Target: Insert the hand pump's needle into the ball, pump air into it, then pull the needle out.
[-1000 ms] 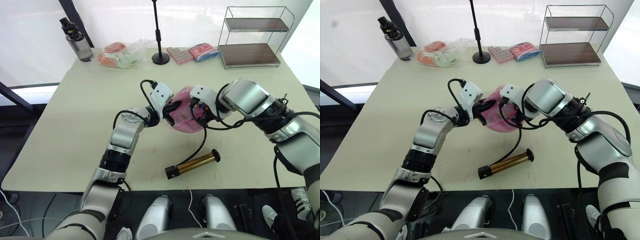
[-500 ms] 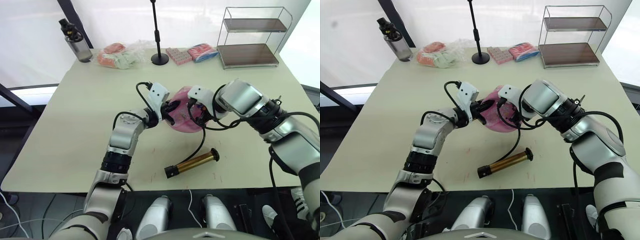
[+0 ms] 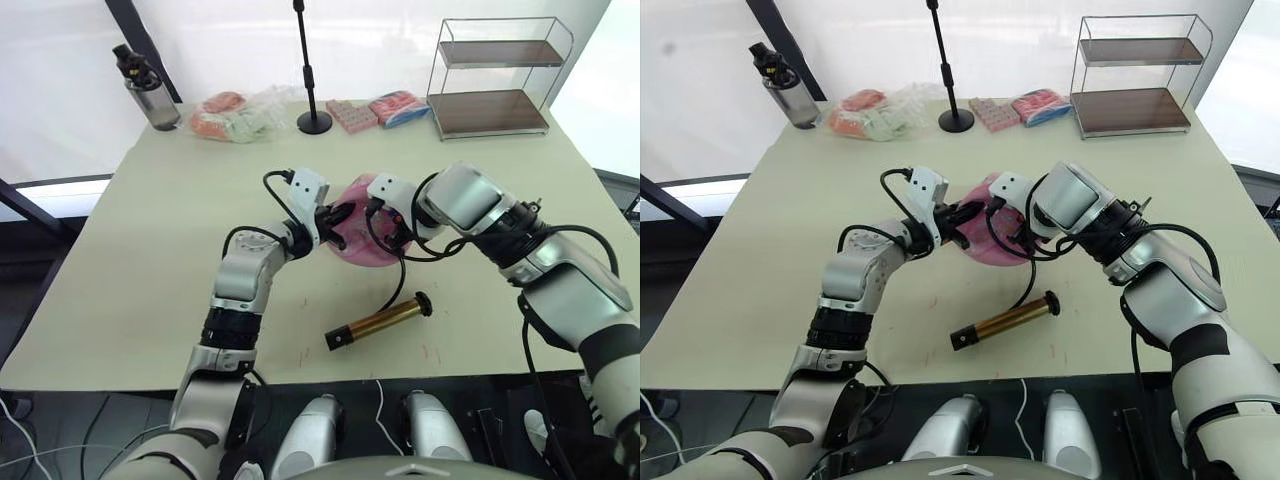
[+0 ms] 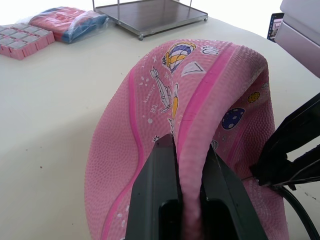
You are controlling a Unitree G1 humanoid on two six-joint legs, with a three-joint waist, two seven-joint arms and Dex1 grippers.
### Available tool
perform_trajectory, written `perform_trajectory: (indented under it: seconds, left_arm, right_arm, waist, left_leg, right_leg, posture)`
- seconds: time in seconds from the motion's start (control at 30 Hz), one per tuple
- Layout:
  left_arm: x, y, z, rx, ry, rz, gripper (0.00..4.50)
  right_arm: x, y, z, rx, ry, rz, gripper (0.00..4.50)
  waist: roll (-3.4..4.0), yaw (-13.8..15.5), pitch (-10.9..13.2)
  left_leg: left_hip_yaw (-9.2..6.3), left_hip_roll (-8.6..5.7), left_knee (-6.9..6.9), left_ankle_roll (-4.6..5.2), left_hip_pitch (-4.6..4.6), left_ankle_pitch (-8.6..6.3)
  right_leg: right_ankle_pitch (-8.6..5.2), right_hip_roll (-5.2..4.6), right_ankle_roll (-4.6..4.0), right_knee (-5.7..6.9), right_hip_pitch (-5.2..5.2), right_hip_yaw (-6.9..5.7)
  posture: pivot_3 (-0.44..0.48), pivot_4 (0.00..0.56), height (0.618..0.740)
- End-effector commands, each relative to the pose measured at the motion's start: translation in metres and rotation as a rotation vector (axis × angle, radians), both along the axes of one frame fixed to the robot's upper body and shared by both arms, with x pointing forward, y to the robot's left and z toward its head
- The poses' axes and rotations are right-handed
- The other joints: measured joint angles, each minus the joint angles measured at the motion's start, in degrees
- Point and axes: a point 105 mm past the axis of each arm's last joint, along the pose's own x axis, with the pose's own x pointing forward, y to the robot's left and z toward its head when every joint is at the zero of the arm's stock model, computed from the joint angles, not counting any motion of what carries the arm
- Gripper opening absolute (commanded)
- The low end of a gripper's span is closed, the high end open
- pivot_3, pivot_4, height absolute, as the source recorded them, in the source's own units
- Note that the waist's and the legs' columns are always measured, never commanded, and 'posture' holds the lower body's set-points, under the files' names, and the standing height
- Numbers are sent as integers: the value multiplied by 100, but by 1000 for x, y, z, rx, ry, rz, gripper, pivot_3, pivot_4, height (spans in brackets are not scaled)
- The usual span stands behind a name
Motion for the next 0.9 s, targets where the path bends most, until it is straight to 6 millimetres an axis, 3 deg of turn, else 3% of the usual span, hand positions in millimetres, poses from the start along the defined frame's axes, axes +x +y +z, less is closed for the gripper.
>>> perform_trajectory:
  seconds: [0.03, 0.9]
  left_arm:
    - [-10, -16, -19, -17, 83, -59, 85]
    - [-14, -20, -32, -18, 135, -66, 85]
  right_arm:
    - [1, 14, -1, 25, -10, 29, 308]
    - [6, 40, -10, 15, -15, 67, 308]
  waist:
    - [1, -33, -10]
    - [8, -70, -70]
  left_leg:
    - [0, 0, 0, 0, 2, 0]
    - [17, 5, -40, 22, 67, -14]
  right_leg:
    - [0, 0, 0, 0, 1, 0]
    - [0, 7, -2, -4, 33, 24]
  posture:
    - [0, 150, 740]
    - [0, 150, 740]
